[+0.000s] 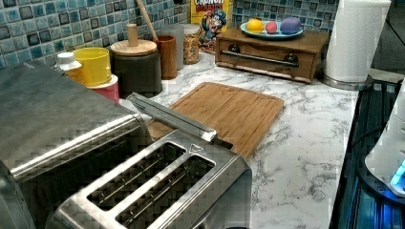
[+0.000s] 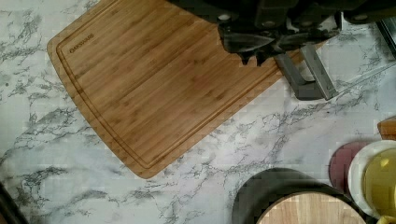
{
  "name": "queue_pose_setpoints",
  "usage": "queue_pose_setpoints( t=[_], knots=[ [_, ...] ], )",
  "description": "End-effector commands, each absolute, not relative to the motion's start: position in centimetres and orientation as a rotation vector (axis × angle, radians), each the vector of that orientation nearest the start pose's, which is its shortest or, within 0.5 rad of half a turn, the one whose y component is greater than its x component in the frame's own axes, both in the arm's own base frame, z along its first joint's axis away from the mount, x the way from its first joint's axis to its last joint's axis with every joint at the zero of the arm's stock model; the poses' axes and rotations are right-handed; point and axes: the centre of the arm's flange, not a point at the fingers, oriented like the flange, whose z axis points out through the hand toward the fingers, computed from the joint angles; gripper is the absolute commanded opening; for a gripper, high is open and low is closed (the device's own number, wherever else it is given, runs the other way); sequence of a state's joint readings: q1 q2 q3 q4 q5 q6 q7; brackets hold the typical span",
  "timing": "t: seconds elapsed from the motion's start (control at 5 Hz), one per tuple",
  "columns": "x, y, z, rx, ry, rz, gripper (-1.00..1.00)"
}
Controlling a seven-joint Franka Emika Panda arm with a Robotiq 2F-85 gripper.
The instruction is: Close the oven.
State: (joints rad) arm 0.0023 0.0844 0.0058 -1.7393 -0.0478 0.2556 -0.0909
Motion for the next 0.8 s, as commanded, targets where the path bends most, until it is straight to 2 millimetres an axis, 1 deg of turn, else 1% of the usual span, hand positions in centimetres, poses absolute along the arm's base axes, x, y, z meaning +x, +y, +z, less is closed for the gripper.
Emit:
queue_pose_setpoints(
  t=[0.2, 0.6, 0.8],
  knots=[
    [59.0, 0.4, 51.8, -3.014, 1.024, -0.032, -1.0],
    [52.9, -3.3, 46.2, -2.87, 0.831, -0.002, -1.0],
    [51.7, -4.4, 43.3, -2.836, 0.848, 0.054, -1.0]
  ],
)
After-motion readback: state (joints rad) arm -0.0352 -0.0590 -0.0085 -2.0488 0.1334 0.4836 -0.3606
